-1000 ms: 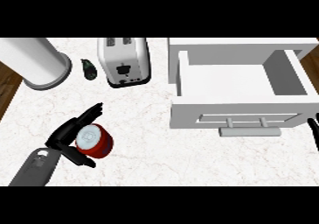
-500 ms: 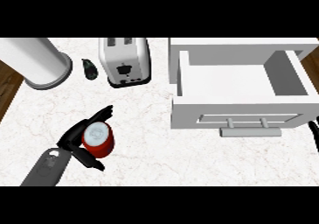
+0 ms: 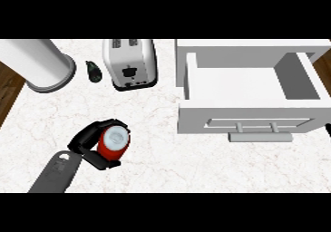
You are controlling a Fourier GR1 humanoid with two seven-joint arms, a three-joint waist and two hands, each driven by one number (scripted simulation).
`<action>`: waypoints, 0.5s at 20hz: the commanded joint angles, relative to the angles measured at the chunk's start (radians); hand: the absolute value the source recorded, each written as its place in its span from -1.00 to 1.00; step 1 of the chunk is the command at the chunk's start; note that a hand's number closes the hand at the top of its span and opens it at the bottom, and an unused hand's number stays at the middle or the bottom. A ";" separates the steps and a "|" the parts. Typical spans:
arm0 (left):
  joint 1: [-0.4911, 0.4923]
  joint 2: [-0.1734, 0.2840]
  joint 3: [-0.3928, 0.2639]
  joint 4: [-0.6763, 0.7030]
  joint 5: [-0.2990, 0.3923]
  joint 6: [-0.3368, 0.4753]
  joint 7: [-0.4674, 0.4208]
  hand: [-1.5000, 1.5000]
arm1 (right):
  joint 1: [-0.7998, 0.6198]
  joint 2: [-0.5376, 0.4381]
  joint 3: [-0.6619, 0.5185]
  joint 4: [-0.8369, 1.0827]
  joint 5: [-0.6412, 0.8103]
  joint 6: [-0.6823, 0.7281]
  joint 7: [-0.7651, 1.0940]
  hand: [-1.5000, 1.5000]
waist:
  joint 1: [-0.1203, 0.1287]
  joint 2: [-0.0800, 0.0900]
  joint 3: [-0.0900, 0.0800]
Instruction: Pick up the can, place it into the drawer and close the drawer
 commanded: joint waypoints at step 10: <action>0.080 -0.096 0.212 -0.120 0.202 0.234 0.142 1.00 | 0.030 0.010 -0.013 -0.017 -0.004 -0.009 -0.017 -1.00 | 0.026 -0.002 0.001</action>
